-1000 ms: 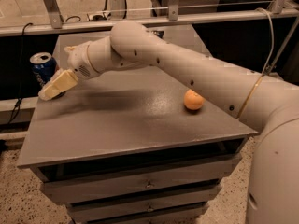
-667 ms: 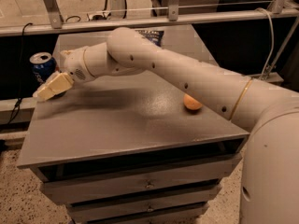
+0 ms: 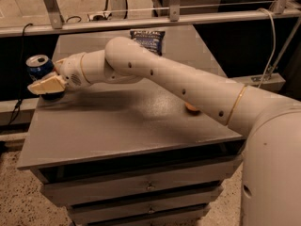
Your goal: Pick pepsi can
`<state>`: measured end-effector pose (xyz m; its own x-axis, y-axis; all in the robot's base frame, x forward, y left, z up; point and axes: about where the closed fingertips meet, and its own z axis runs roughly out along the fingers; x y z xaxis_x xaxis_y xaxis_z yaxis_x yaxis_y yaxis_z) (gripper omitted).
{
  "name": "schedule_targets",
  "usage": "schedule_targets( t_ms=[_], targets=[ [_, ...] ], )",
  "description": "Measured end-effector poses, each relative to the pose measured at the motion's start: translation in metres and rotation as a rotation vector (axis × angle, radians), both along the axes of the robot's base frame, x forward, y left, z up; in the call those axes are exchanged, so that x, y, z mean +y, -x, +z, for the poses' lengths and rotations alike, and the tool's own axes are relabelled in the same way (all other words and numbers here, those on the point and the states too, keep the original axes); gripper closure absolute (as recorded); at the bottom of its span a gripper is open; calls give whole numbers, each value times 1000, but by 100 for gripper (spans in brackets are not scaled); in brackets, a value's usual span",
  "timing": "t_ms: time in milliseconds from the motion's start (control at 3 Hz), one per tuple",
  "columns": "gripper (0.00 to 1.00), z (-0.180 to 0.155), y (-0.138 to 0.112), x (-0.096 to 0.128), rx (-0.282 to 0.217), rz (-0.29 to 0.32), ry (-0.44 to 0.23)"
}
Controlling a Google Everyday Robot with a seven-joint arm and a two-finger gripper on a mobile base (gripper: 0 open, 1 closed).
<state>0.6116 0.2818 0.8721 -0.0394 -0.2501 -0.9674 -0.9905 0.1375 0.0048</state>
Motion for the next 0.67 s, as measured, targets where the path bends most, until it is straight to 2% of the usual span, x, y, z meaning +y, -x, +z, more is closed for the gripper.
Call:
schedule_targets(
  t_ms=[333, 667],
  targets=[
    [65, 4, 1, -9, -4, -24, -28],
    [88, 26, -3, -25, -58, -51, -51]
  ],
)
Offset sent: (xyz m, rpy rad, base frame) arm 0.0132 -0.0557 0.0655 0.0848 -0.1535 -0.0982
